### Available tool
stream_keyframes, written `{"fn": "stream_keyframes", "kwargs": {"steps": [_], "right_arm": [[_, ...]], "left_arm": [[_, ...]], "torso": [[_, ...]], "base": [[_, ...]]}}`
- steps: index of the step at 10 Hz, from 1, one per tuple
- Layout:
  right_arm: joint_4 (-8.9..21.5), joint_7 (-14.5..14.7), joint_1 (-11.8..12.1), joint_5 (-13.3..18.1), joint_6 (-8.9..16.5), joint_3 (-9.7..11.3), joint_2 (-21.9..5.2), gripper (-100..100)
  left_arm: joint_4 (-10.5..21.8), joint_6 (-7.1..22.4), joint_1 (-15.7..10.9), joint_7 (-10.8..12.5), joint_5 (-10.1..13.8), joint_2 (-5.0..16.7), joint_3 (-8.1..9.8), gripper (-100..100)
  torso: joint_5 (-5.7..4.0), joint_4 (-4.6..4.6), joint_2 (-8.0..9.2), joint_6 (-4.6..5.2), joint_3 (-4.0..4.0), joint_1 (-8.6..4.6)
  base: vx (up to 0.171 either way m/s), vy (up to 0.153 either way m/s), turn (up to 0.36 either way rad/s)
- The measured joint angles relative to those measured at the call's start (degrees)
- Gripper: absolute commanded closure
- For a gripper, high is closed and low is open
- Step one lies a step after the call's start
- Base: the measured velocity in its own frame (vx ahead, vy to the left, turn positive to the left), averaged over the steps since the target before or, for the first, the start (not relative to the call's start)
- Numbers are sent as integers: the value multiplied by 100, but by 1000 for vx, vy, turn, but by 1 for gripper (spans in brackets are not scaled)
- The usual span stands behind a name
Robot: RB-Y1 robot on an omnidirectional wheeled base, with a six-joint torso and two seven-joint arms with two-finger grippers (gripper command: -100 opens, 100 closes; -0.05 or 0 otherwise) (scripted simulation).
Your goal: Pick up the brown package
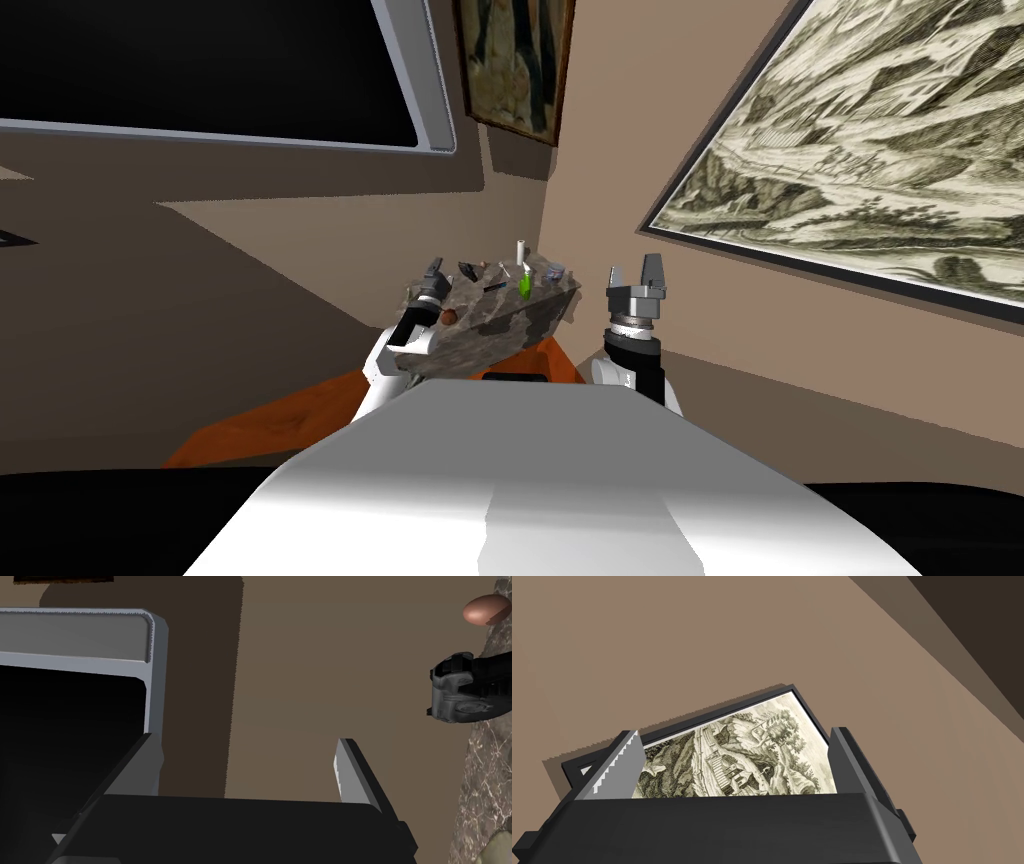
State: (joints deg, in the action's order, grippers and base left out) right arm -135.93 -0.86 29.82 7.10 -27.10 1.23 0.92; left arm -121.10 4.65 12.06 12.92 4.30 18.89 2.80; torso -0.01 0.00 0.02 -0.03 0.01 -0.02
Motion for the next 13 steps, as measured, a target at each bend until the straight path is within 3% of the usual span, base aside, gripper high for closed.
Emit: {"fn": "stream_keyframes", "kwargs": {"steps": [13], "right_arm": [[0, 0, 0, 0, 0, 0, 0, 0]], "left_arm": [[701, 2017, -945, 671, 254, 607, 208, -100]], "torso": [[0, 0, -2, 2, -1, -1]], "base": [[-5, -10, -71]]}}
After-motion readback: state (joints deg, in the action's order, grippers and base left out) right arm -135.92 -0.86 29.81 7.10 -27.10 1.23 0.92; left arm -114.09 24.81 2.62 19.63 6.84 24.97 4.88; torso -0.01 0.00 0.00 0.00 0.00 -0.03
